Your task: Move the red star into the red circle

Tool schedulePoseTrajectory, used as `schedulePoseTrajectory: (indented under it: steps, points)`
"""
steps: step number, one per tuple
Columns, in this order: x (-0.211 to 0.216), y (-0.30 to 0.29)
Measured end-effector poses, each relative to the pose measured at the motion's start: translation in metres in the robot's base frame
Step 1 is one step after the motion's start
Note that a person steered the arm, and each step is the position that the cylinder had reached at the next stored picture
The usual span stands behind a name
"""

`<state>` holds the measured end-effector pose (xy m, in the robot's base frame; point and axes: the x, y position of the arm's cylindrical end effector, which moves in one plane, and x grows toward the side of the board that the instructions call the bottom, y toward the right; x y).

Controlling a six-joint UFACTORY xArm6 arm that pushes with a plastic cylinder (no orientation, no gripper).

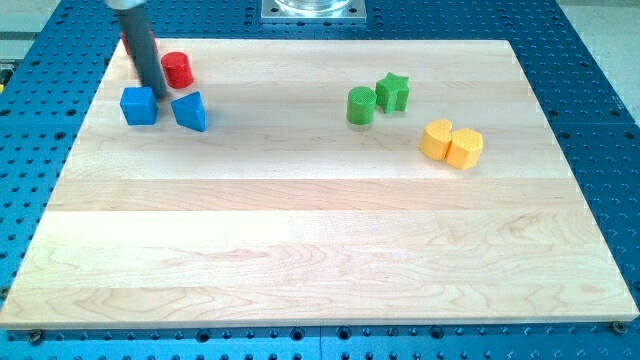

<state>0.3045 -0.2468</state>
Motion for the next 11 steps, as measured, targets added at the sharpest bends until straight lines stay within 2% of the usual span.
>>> schedulePoseTrajectory:
  steps: [1, 2, 3, 4, 5, 6, 7, 8, 9, 10, 11]
  points:
    - [0.018, -0.021]
    - [0.040, 0.010]
    - [0.036, 0.074]
    - [0.012, 0.091]
    - [-0.017, 0.028]
    - [-0.012, 0.021]
    - [-0.015, 0.069]
    - [-0.049, 0.061]
    - [-0.057, 0.054]
    - [-0.112, 0.062]
    - [-0.113, 0.051]
